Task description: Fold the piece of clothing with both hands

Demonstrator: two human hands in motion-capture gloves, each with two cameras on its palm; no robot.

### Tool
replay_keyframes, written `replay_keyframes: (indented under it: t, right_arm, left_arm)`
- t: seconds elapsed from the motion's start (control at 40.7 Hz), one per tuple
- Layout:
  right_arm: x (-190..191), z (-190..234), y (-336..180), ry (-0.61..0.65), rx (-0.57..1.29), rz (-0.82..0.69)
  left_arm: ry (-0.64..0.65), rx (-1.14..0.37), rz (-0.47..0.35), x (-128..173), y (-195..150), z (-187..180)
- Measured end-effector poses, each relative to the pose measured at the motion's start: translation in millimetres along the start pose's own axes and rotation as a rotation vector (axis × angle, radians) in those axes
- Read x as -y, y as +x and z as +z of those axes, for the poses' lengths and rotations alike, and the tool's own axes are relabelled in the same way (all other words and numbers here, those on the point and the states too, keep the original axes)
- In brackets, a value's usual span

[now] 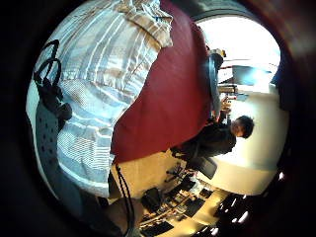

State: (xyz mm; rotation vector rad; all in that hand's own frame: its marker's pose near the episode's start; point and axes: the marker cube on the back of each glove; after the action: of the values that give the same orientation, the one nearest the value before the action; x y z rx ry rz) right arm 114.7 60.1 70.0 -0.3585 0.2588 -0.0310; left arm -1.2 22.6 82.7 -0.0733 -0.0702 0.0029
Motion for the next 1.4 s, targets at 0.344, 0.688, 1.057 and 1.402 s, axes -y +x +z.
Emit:
replay_keyframes:
  t: [0.344,0.688,1.057,1.402]
  right_arm:
    - [-53,-123,-10,0.017,-0.17,-0.126]
    - [159,-178,-32,0.24,-0.183,0.098]
    - [238,-165,-48,0.307,-0.255,0.154]
    - [215,-180,3,0.379,0.015,0.27]
  left_arm:
    - [-0.017,0.107,0.182,-56,-17,-122]
    - [-0.14,0.081,-0.081,102,-54,-122]
    - [-0.046,0.1,-0.139,168,-41,-80]
    - [0.023,0.075,-0.276,165,-58,-66]
